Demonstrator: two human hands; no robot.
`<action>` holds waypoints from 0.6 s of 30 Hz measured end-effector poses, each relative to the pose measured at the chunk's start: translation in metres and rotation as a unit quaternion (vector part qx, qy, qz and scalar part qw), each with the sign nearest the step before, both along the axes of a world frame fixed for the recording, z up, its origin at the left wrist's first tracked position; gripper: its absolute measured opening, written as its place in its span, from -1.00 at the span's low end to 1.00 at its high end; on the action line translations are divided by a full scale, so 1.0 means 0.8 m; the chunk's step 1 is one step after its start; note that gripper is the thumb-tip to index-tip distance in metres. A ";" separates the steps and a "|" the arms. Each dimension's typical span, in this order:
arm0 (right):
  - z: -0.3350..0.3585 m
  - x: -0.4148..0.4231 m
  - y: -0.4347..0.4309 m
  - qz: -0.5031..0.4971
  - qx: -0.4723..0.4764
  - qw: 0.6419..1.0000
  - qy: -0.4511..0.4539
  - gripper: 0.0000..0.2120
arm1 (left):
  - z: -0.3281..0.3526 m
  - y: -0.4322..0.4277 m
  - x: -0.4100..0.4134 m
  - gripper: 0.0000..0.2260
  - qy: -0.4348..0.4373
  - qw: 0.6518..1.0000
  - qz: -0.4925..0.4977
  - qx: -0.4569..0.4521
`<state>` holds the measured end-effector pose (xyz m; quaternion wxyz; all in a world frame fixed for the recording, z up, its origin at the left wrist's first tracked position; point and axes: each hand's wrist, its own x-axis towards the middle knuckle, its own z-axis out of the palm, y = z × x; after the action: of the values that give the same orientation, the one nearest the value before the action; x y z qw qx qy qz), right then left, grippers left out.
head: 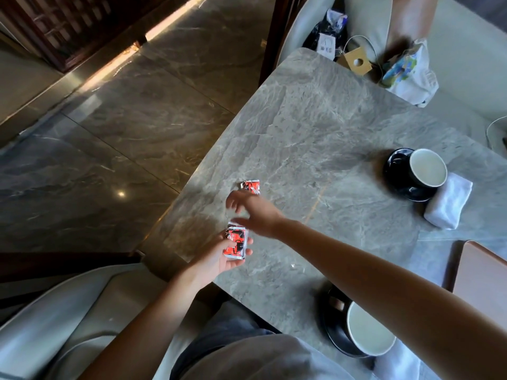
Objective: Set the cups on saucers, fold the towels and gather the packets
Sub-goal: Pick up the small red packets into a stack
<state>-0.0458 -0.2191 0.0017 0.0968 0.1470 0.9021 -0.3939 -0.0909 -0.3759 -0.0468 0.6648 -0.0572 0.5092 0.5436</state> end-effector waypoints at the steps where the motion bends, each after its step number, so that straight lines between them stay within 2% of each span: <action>1: -0.006 -0.004 0.009 -0.065 0.003 0.998 0.016 -0.78 | 0.000 -0.002 0.000 -0.72 0.001 1.000 0.006 0.001; 3: -0.017 -0.015 0.029 -0.173 0.041 0.984 0.014 -0.74 | 0.002 -0.003 0.000 -0.70 0.000 1.000 0.018 0.003; 4: -0.022 -0.020 0.038 -0.194 0.064 0.979 -0.007 -0.68 | 0.004 -0.004 -0.001 -0.70 -0.005 1.000 0.026 0.005; 7: -0.039 -0.031 0.051 -0.172 0.121 0.972 -0.105 -0.51 | 0.009 -0.009 -0.008 -0.68 -0.013 0.999 0.048 0.011; 9: -0.046 -0.031 0.051 -0.164 0.140 0.969 -0.119 -0.52 | 0.010 -0.011 -0.013 -0.69 -0.006 0.998 0.056 0.015; 13: -0.055 -0.018 0.047 -0.177 0.156 0.967 -0.092 -0.68 | 0.006 -0.011 -0.016 -0.74 -0.011 0.997 0.070 -0.008; 15: -0.057 -0.005 0.044 -0.221 0.104 0.966 -0.081 -0.76 | 0.005 -0.008 -0.017 -0.76 -0.024 0.997 0.075 -0.017; 18: -0.047 0.011 0.043 -0.335 -0.039 0.941 -0.024 -0.82 | 0.008 -0.005 -0.020 -0.69 -0.044 0.995 0.084 -0.012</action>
<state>-0.0368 -0.1847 -0.0361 -0.0133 0.4462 0.7820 -0.4351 -0.1067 -0.3798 -0.0405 0.6381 -0.1312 0.4791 0.5882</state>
